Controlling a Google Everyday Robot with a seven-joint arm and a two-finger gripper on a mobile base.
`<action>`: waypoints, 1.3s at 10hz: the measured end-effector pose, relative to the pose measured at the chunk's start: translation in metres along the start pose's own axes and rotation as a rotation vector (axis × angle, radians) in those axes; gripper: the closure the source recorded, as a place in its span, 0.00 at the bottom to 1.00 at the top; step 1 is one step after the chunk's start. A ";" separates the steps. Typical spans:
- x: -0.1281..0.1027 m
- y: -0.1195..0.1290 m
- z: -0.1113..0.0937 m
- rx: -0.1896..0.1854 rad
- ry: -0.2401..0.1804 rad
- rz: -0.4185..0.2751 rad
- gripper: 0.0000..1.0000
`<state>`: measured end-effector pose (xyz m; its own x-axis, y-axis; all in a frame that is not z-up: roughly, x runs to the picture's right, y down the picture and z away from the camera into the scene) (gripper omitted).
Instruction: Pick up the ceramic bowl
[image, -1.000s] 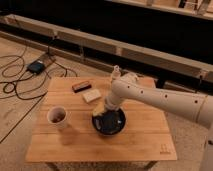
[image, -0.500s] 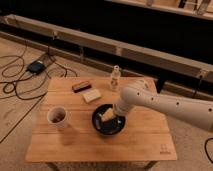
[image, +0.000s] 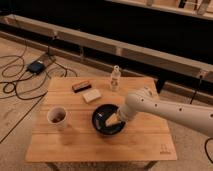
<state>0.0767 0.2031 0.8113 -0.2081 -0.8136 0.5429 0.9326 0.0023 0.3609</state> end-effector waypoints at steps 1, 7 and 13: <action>-0.001 0.004 0.005 0.001 -0.003 0.011 0.21; -0.003 0.018 0.011 0.011 0.020 0.062 0.76; 0.003 0.008 -0.002 0.126 0.107 0.100 1.00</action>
<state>0.0846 0.1996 0.8140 -0.0777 -0.8631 0.4990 0.9013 0.1531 0.4051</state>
